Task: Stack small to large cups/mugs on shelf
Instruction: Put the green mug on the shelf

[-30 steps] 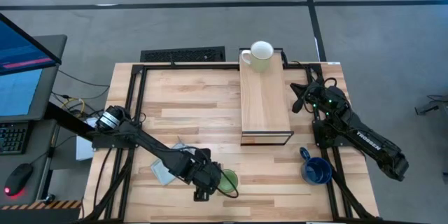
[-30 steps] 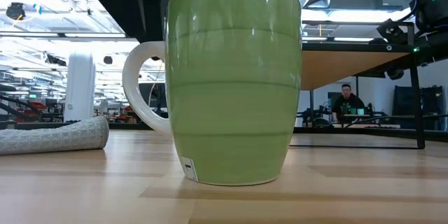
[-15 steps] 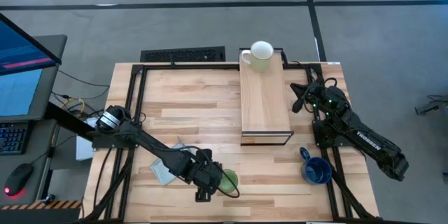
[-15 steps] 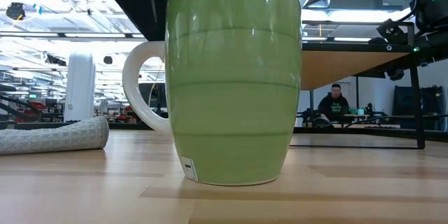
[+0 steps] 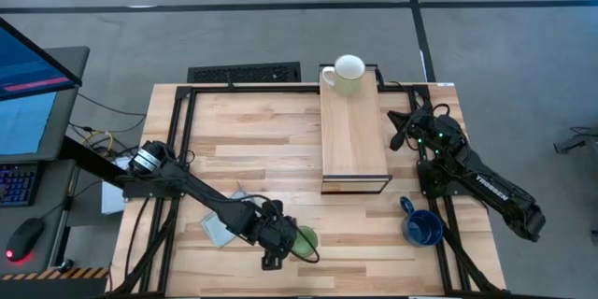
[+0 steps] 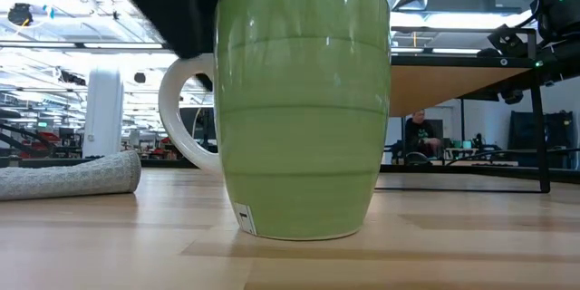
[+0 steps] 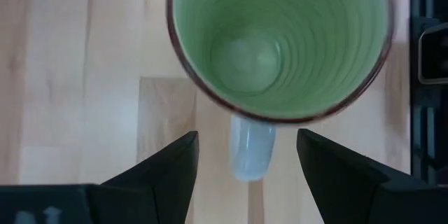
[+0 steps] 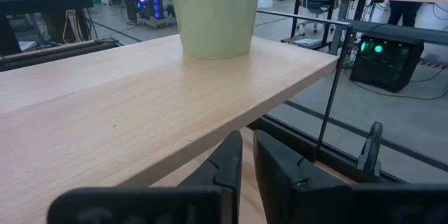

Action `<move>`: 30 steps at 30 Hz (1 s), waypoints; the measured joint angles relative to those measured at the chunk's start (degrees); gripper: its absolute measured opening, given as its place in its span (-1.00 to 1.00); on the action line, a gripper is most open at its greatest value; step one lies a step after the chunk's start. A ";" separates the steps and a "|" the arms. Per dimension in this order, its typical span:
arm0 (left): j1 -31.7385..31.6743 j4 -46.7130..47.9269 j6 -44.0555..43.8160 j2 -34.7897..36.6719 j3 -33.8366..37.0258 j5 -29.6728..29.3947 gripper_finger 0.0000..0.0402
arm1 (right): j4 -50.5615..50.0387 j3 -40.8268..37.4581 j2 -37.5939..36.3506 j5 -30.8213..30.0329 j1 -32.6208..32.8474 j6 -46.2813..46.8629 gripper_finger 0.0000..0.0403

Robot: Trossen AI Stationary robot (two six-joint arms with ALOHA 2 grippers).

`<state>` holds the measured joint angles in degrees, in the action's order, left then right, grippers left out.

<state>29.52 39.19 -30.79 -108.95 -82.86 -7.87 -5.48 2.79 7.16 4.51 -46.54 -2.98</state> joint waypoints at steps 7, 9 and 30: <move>0.00 -2.99 1.70 0.00 1.75 -0.11 0.16 | 0.00 0.00 0.00 -0.02 0.02 0.02 -0.70; 0.00 -3.02 2.53 0.00 1.72 -0.29 0.16 | 0.00 0.00 0.00 0.00 0.00 0.02 -0.70; -0.72 -3.16 2.67 0.00 1.72 0.06 -0.15 | 0.00 0.00 0.00 0.00 0.00 0.02 -0.70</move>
<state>28.80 36.03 -28.12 -108.95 -81.14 -7.81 -5.48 2.78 7.16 4.51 -46.54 -2.96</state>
